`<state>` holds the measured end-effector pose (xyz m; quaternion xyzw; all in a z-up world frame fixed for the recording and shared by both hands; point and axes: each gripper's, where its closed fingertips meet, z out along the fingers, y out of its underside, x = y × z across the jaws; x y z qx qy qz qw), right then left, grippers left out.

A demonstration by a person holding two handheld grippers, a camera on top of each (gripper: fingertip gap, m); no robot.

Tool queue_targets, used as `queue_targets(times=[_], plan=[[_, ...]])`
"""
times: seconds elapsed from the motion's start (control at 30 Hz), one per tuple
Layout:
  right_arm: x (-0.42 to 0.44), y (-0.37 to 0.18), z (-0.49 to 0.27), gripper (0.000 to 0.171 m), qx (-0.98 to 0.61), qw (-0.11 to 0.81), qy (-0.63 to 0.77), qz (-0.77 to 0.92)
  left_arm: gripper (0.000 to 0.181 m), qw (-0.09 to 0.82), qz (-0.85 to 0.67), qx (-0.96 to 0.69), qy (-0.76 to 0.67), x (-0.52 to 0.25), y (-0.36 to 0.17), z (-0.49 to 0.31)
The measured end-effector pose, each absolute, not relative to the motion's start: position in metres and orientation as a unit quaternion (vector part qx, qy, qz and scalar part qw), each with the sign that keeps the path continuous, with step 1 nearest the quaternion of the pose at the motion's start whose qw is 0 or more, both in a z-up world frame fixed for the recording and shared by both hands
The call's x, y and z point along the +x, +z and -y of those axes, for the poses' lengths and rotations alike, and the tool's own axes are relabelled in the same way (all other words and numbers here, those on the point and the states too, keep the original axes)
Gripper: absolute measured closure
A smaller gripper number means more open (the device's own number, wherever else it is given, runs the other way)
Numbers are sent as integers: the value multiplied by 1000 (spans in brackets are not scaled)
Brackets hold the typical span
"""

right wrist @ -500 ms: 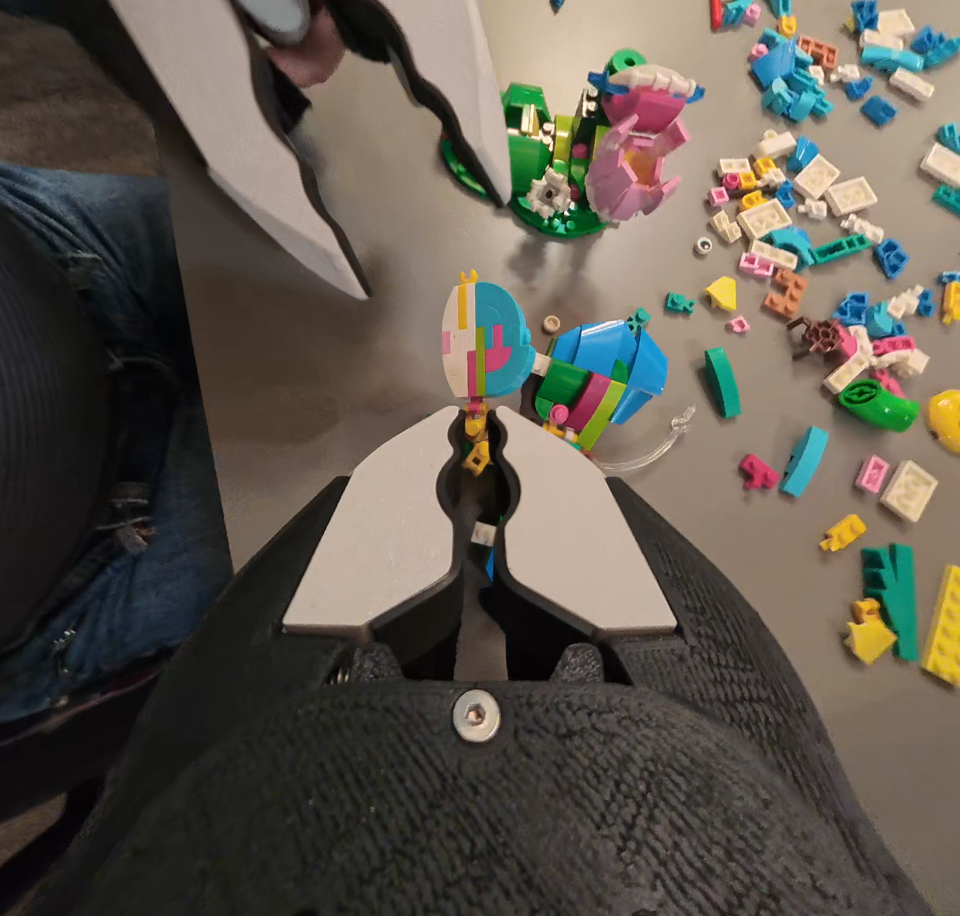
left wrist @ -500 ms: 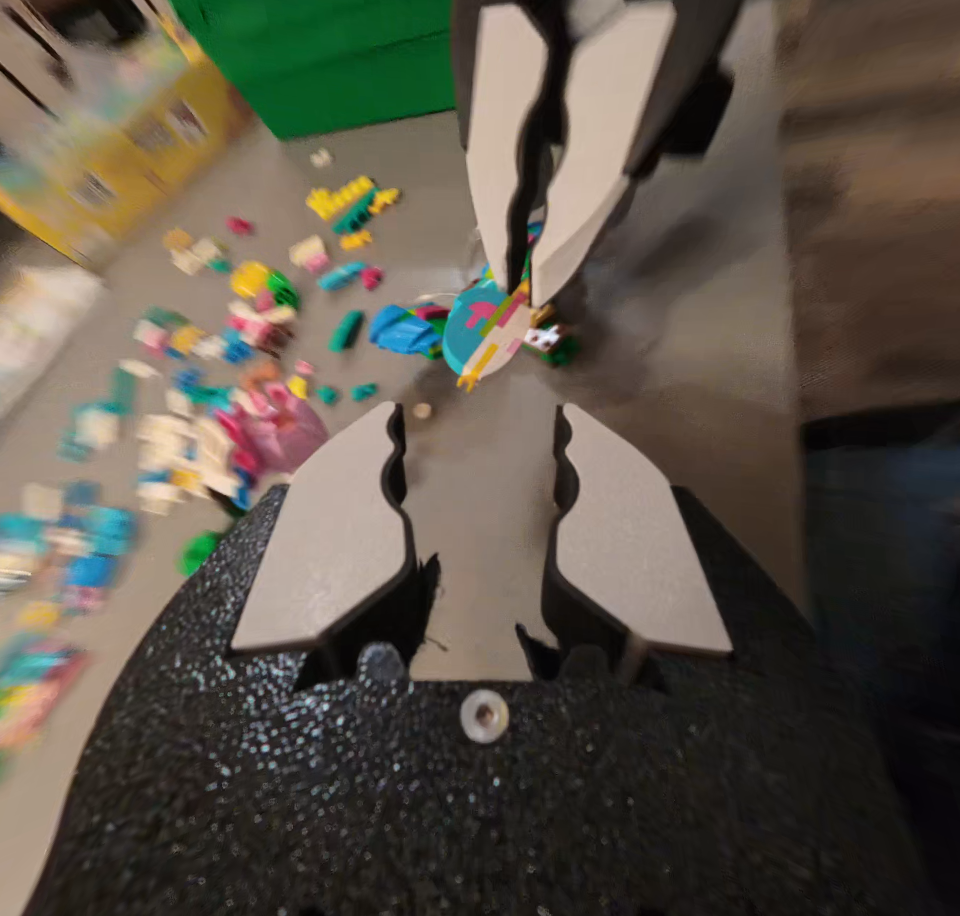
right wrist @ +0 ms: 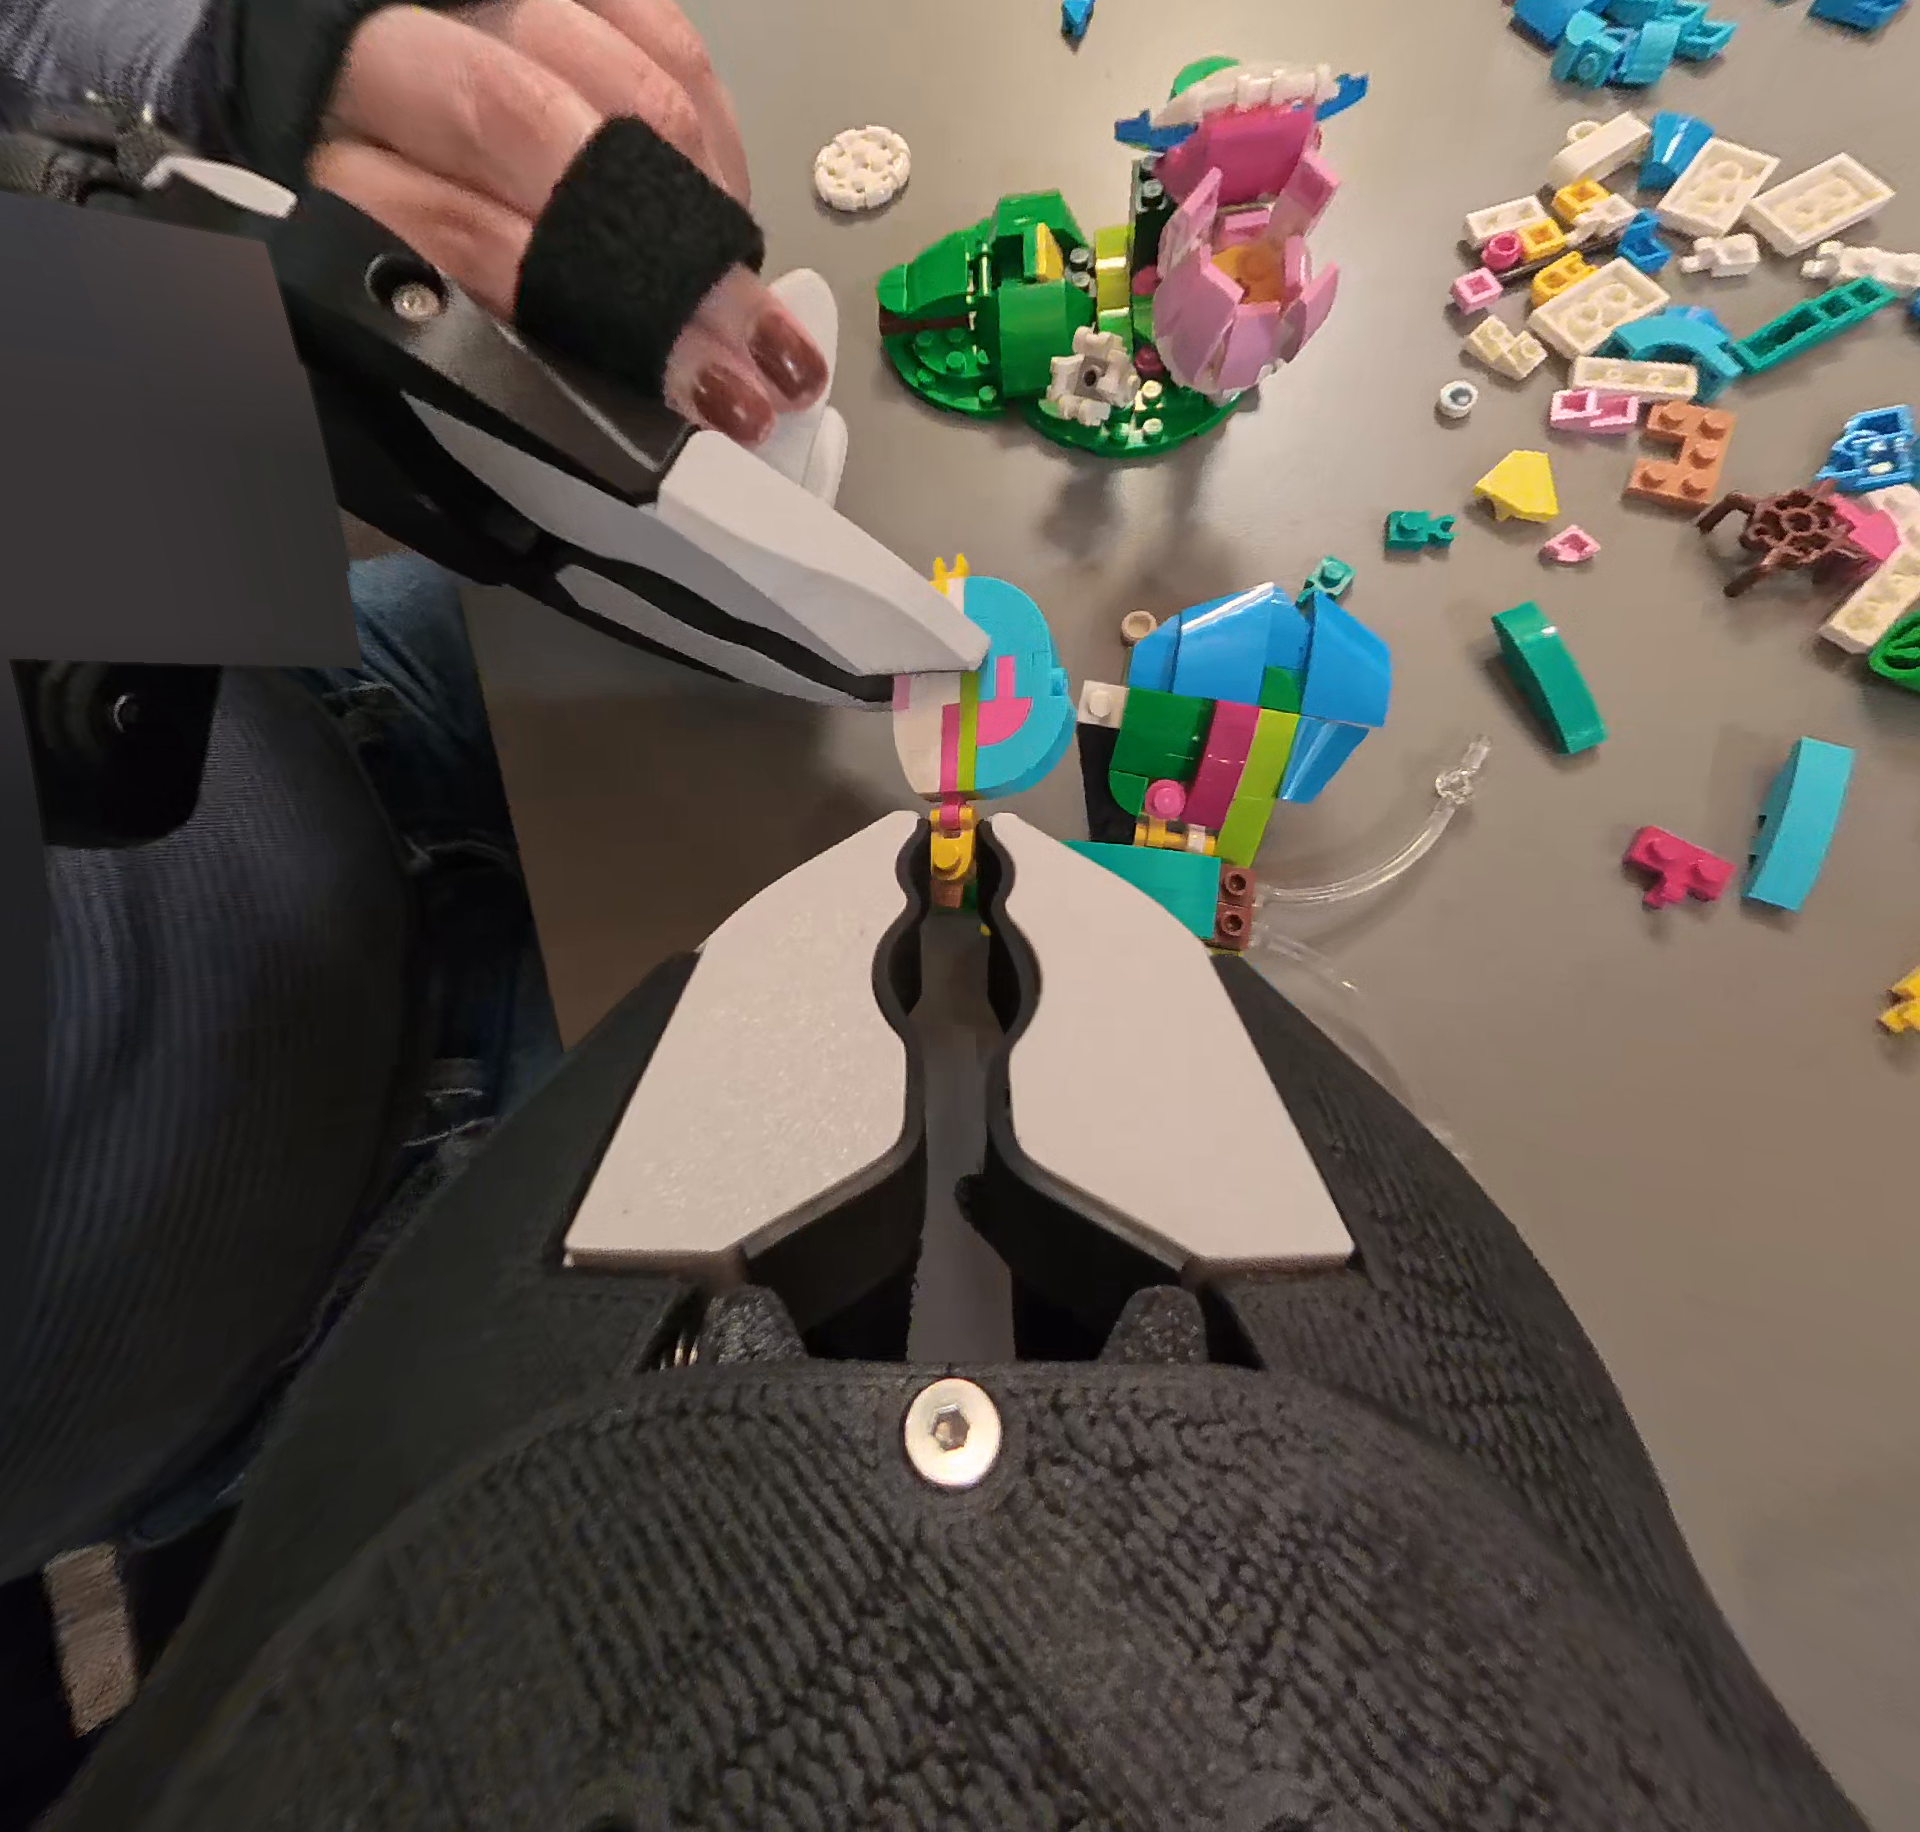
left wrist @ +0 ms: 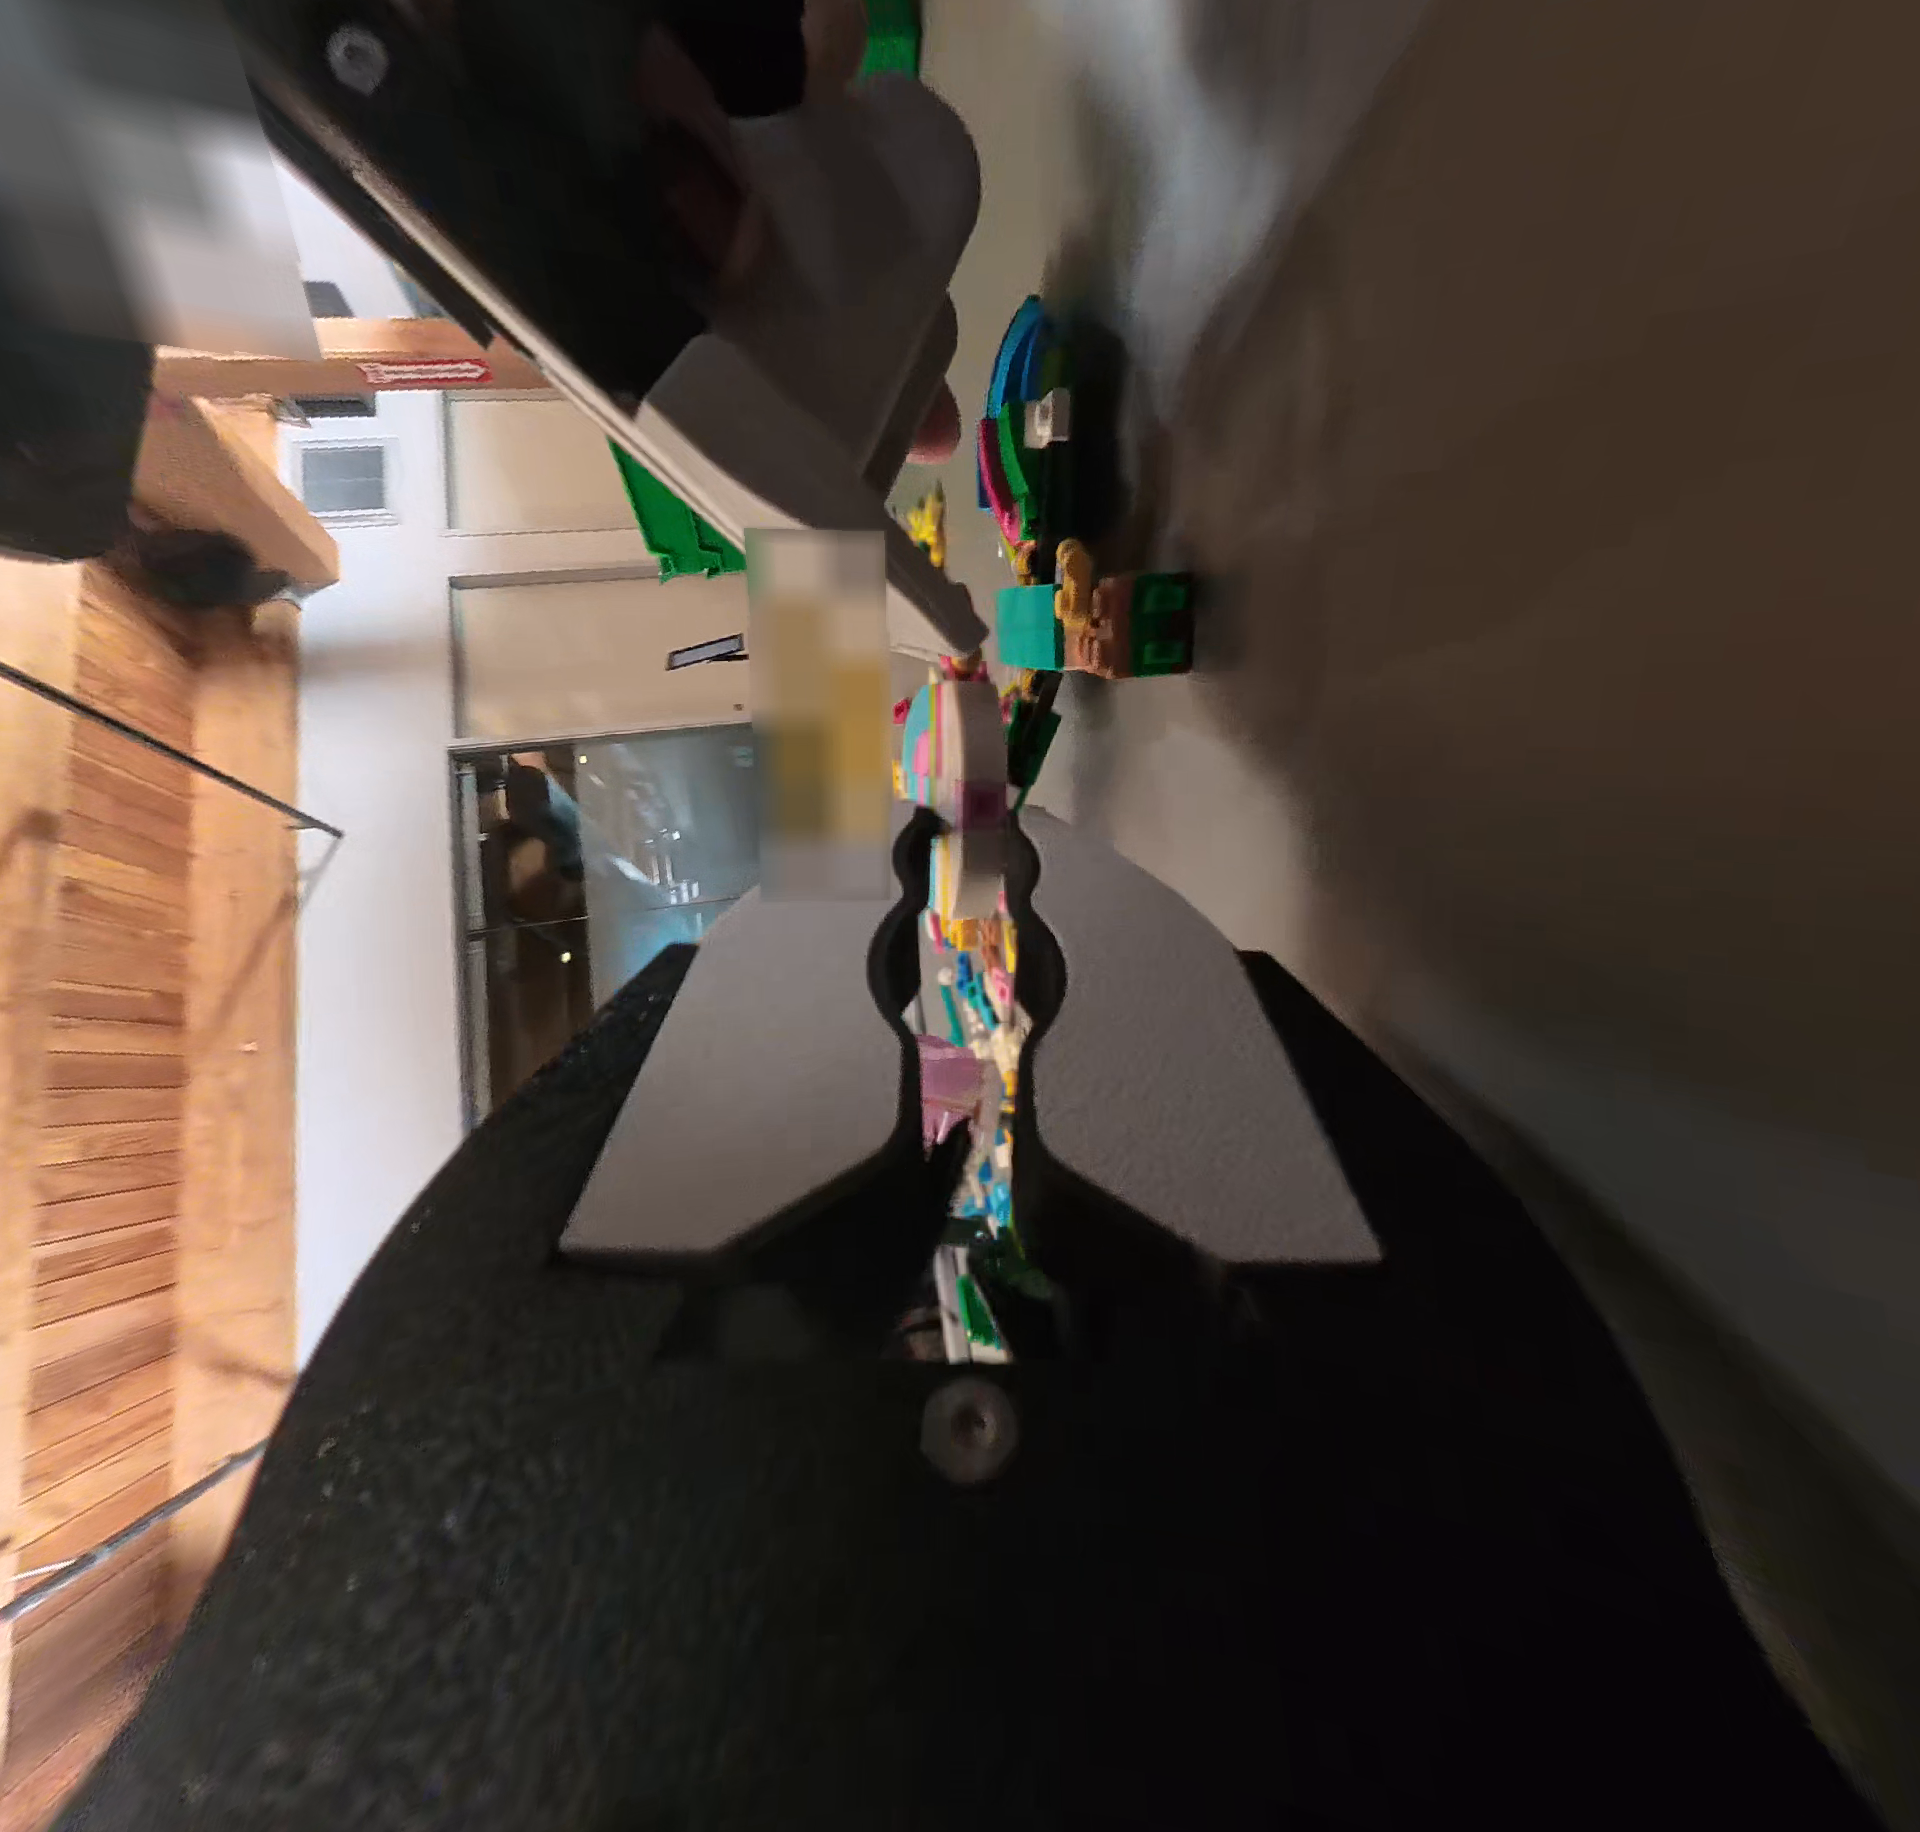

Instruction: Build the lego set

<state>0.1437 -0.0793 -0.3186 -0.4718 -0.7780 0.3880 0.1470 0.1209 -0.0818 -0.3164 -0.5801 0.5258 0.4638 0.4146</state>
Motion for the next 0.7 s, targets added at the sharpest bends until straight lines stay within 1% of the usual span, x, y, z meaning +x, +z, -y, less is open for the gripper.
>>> queue_targets(times=[0.03,0.1,0.23,0.37,0.43,0.7], plan=[[143,-317,78,164,-469,161,387,777,170,414,-522,-579,470,120,-316,81],[144,-314,76,164,-445,204,377,786,173,418,-512,-600,450,121,-318,81],[153,-315,74,145,-365,289,311,829,173,416,-483,-647,419,116,-323,80],[156,-324,76,139,-303,339,247,856,173,405,-476,-654,426,113,-324,78],[156,-328,73,138,-293,350,227,860,173,402,-481,-645,437,113,-324,79],[154,-333,74,137,-284,345,221,867,173,375,-498,-622,473,104,-329,86]])
